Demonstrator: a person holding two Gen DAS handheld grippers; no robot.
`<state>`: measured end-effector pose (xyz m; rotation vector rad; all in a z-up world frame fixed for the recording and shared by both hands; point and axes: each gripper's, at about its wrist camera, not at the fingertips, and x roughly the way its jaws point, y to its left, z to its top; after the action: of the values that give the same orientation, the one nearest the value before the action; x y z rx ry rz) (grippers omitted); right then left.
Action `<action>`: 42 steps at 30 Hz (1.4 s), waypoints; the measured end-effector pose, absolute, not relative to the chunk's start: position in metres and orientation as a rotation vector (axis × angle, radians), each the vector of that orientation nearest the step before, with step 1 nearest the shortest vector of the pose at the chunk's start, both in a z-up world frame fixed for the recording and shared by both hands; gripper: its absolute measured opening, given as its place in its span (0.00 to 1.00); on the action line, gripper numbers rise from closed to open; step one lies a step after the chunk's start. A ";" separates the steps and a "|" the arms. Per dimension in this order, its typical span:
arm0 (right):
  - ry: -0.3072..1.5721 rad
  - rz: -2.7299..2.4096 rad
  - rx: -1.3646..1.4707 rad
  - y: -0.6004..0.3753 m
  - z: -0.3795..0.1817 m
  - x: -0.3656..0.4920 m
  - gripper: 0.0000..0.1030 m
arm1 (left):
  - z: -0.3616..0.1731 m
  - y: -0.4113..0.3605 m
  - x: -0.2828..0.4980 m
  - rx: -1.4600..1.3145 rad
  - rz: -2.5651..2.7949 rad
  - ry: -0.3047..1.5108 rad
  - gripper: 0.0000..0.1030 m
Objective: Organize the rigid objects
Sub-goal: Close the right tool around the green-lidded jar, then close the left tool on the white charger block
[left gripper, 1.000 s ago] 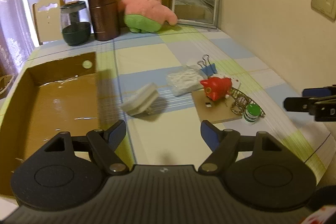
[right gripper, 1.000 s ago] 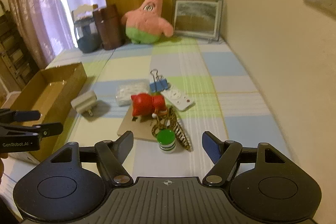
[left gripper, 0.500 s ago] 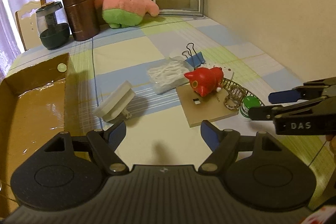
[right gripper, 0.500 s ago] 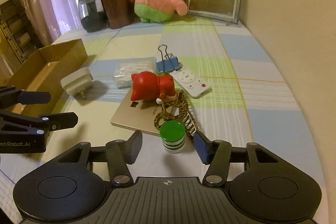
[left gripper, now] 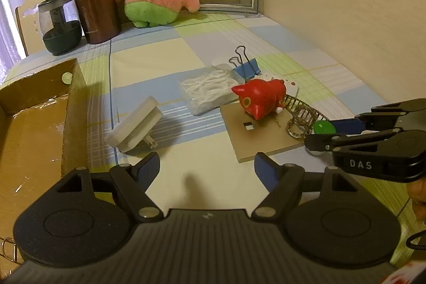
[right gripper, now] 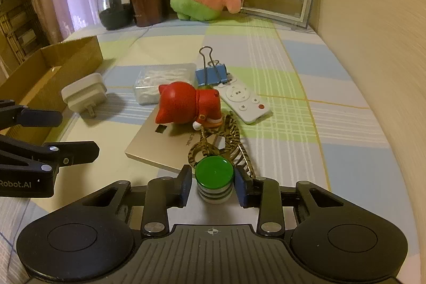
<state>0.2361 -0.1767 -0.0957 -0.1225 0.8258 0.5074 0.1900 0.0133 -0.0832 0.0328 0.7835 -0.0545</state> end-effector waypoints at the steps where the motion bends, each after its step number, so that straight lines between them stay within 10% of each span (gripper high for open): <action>1: 0.825 0.508 -0.125 -0.176 -0.096 0.236 0.27 | -0.083 0.013 0.190 0.031 -0.057 0.785 0.73; 26: 0.761 0.486 -0.056 -0.191 -0.058 0.231 0.26 | -0.073 0.024 0.208 0.226 0.003 0.743 0.74; 42: 0.746 0.531 -0.061 -0.155 -0.053 0.238 0.26 | -0.107 0.048 0.235 0.574 -0.062 0.820 0.29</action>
<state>0.2382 -0.1551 -0.0534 -0.0611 0.7460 0.5313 0.2352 0.0478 -0.1072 0.5737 0.8196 -0.0624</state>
